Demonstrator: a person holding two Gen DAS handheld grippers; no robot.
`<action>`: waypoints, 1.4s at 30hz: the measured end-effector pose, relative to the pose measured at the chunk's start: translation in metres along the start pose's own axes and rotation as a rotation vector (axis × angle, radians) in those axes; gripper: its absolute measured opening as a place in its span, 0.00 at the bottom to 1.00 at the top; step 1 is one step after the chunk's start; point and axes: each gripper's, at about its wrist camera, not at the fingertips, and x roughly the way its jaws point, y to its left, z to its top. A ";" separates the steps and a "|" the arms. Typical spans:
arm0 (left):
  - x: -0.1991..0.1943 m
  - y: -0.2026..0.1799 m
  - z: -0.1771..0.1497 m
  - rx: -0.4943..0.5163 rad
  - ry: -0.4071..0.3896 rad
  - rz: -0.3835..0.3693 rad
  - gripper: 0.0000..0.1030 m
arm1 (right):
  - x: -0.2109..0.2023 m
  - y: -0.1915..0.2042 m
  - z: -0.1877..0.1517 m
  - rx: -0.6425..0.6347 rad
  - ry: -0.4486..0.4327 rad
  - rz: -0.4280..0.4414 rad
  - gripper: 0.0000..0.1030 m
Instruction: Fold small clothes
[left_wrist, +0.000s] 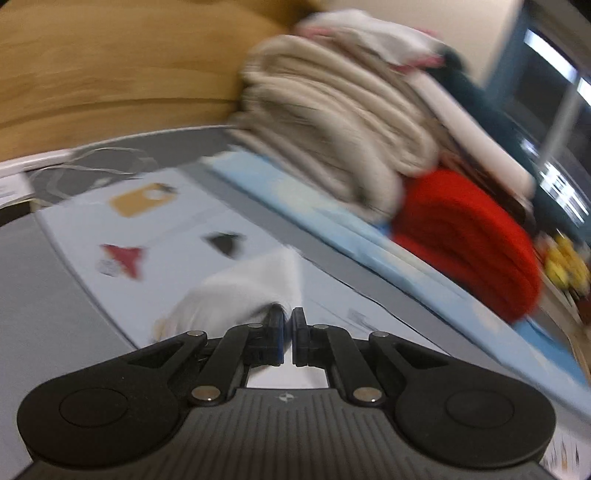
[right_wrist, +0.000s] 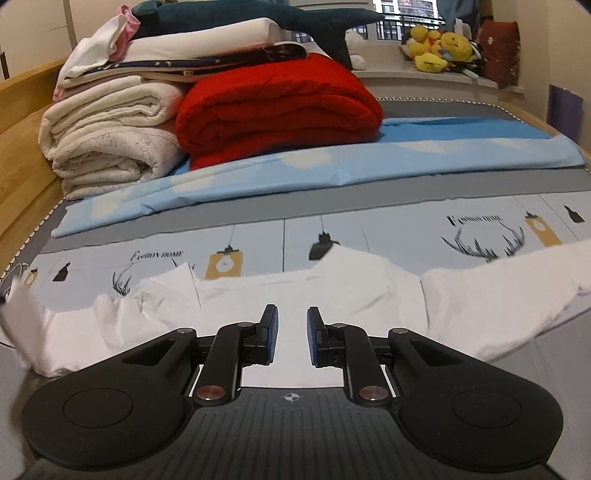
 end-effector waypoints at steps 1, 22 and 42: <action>-0.004 -0.016 -0.010 0.032 0.015 -0.027 0.03 | -0.002 0.002 -0.004 -0.001 0.004 -0.007 0.17; 0.004 -0.087 -0.077 0.003 0.210 -0.137 0.03 | -0.002 -0.001 -0.043 0.021 0.026 -0.004 0.17; 0.048 -0.176 -0.114 0.188 0.489 -0.438 0.27 | 0.063 -0.049 -0.007 0.198 0.070 -0.125 0.17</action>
